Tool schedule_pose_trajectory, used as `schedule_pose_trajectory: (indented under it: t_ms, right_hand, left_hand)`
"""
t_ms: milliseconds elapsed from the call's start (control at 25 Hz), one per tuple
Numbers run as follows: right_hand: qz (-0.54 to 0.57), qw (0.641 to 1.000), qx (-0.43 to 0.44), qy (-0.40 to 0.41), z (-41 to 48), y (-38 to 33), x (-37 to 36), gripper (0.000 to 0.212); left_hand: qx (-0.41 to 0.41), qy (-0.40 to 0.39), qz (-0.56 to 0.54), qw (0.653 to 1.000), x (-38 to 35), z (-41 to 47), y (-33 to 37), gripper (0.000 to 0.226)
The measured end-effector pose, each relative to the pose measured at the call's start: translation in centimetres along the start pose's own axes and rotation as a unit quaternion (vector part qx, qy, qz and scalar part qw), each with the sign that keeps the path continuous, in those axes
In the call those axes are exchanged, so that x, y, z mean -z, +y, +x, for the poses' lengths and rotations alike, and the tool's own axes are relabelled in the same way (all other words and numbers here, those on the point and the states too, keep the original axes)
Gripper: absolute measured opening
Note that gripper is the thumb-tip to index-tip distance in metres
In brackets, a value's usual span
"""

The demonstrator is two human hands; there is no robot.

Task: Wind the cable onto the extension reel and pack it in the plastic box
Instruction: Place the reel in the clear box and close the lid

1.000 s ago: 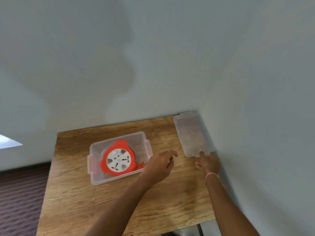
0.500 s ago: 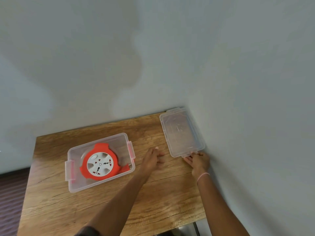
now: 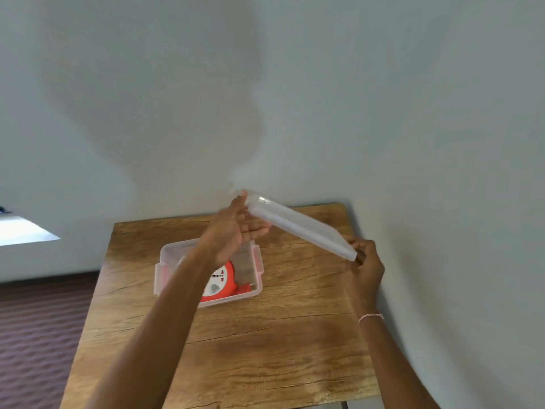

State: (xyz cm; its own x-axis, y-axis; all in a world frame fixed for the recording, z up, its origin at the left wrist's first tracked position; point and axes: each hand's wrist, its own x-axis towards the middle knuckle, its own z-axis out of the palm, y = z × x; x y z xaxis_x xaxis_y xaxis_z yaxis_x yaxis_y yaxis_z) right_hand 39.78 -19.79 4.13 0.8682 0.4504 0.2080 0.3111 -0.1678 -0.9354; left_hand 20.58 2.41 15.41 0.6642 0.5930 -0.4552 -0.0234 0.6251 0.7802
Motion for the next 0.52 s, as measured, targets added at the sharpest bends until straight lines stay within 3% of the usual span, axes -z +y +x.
schedule_pose_trajectory:
  t_ms: [120, 240, 400, 520]
  right_hand:
    - [0.031, 0.996, 0.077, -0.039, 0.1, -2.4, -2.2, 0.034]
    - [0.081, 0.991, -0.01, -0.106, -0.3, -4.2, -4.9, 0.032]
    - [0.127, 0.952, -0.17, -0.219, -1.8, -6.3, -8.1, 0.038]
    - [0.0, 0.971, -0.127, -0.204, -3.8, -7.3, -10.4, 0.045]
  left_hand:
    - [-0.006, 0.012, 0.057, 0.998, 4.8, -3.3, 2.4, 0.039]
    - [-0.027, 0.056, 0.158, 0.986, 9.6, -6.4, 2.6, 0.027]
    - [-0.033, 0.16, 0.243, 0.956, 14.8, -9.8, -0.7, 0.019]
    - [-0.043, 0.222, 0.348, 0.91, 16.7, -11.0, -3.8, 0.019]
